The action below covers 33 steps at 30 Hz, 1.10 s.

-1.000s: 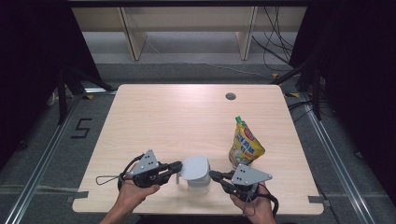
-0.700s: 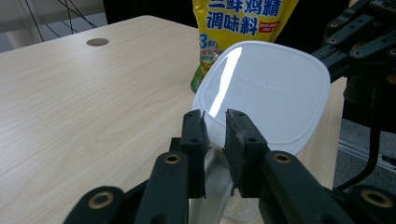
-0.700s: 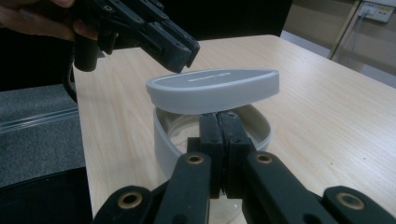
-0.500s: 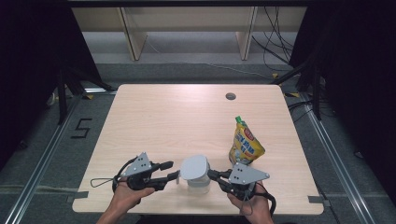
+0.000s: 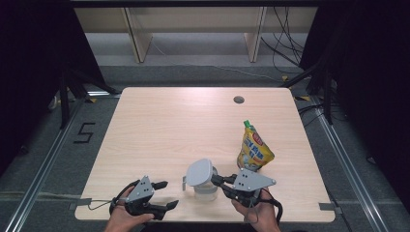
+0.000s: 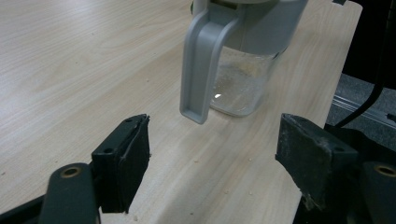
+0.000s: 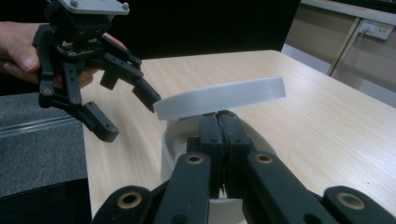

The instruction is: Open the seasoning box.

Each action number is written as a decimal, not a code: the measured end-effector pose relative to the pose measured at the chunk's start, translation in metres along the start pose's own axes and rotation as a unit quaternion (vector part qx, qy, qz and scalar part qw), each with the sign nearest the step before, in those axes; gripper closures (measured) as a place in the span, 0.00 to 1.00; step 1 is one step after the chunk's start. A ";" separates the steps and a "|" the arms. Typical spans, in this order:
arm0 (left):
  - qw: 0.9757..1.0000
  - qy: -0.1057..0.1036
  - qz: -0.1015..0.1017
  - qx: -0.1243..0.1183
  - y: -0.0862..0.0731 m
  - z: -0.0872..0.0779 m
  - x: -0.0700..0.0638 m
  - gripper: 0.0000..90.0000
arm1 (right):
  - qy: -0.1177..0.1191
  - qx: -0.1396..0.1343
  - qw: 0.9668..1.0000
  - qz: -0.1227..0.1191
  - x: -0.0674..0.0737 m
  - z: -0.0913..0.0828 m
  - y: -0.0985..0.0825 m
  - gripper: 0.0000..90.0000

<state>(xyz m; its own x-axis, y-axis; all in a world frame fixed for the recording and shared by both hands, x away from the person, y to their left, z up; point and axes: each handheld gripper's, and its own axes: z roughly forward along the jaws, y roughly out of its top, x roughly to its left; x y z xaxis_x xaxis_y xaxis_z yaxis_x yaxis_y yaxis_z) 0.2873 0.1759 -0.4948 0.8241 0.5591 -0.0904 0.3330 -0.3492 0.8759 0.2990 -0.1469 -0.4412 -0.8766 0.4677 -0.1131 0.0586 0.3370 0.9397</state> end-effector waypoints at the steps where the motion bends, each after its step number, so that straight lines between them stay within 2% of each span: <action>1: 1.000 0.001 0.009 0.001 0.000 0.000 0.001 0.26 | 0.001 0.000 1.000 0.001 0.001 0.000 0.001 1.00; 2: 1.000 0.001 0.009 0.001 0.000 0.000 0.001 0.26 | -0.001 -0.003 1.000 -0.005 0.001 0.000 0.002 1.00; 3: 1.000 0.007 -0.005 0.001 -0.001 0.001 -0.002 0.25 | -0.001 -0.004 1.000 -0.005 0.002 0.001 0.002 1.00; 4: 1.000 0.011 0.002 0.004 -0.001 0.001 -0.002 0.23 | 0.000 -0.005 1.000 -0.005 0.002 0.001 0.003 1.00; 5: 1.000 0.019 -0.001 0.009 -0.001 0.001 -0.002 0.23 | 0.003 -0.003 1.000 -0.004 0.003 0.001 0.003 1.00; 6: 1.000 0.017 -0.007 0.007 -0.002 0.002 -0.003 0.23 | -0.005 -0.009 1.000 -0.004 0.003 0.002 0.003 1.00; 7: 1.000 0.015 0.002 0.007 -0.001 0.001 -0.001 0.23 | -0.004 -0.008 1.000 -0.004 0.003 0.002 0.004 0.99; 8: 1.000 0.015 -0.001 0.008 -0.002 0.001 -0.002 0.23 | 0.005 -0.007 1.000 -0.006 0.003 0.003 0.004 0.99; 10: 1.000 0.017 0.001 0.017 -0.001 0.001 -0.002 0.23 | -0.002 -0.009 1.000 -0.005 0.004 0.005 0.005 0.99; 11: 1.000 0.017 0.000 0.014 -0.001 0.001 -0.002 0.23 | 0.005 -0.005 1.000 -0.011 0.003 0.006 0.006 0.99; 12: 1.000 0.020 -0.004 0.013 -0.001 0.001 -0.002 0.23 | 0.001 -0.009 1.000 -0.006 0.004 0.007 0.006 0.99; 13: 0.999 0.026 0.000 0.023 -0.001 0.001 -0.002 0.23 | 0.006 -0.008 1.000 -0.008 0.005 0.008 0.007 0.99; 14: 1.000 0.023 -0.005 0.011 0.000 0.001 -0.004 0.23 | 0.000 -0.010 1.000 -0.010 0.005 0.009 0.008 0.99; 15: 1.000 0.020 0.008 0.013 0.001 0.001 -0.002 0.23 | 0.009 -0.006 1.000 -0.015 0.005 0.010 0.009 0.99; 17: 1.000 0.020 0.004 0.009 0.000 0.001 -0.002 0.23 | 0.007 -0.010 1.000 -0.012 0.007 0.013 0.010 0.99; 18: 1.000 0.024 0.003 0.012 0.000 0.001 -0.002 0.23 | 0.007 -0.009 1.000 -0.015 0.008 0.014 0.011 0.99; 20: 1.000 0.017 -0.003 0.008 0.000 0.001 -0.002 0.23 | 0.008 -0.008 1.000 -0.019 0.010 0.017 0.013 0.99; 21: 1.000 0.018 0.001 0.007 0.000 0.001 -0.002 0.23 | 0.015 -0.006 1.000 -0.017 0.011 0.018 0.014 0.99; 22: 1.000 0.016 0.008 0.008 0.000 0.001 -0.001 0.23 | 0.010 -0.008 1.000 -0.020 0.012 0.020 0.014 0.99; 27: 1.000 0.014 0.007 0.009 0.000 0.001 0.000 0.23 | 0.020 -0.004 0.999 -0.030 0.017 0.026 0.017 0.99; 30: 1.000 0.014 -0.006 0.009 -0.001 0.002 -0.002 0.23 | 0.022 -0.003 0.999 -0.028 0.019 0.028 0.017 0.99; 33: 1.000 0.013 0.002 0.009 0.000 0.003 -0.001 0.23 | 0.021 -0.001 0.999 -0.035 0.020 0.029 0.018 0.98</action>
<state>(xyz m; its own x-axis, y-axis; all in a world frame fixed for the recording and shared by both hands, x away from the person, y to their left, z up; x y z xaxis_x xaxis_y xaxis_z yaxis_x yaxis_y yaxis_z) 0.2878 0.1735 -0.4959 0.8136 0.5767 -0.0738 0.3371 -0.3645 0.8680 0.2966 -0.1079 -0.4361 -0.8978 0.4080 -0.1657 -0.0050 0.3668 0.9303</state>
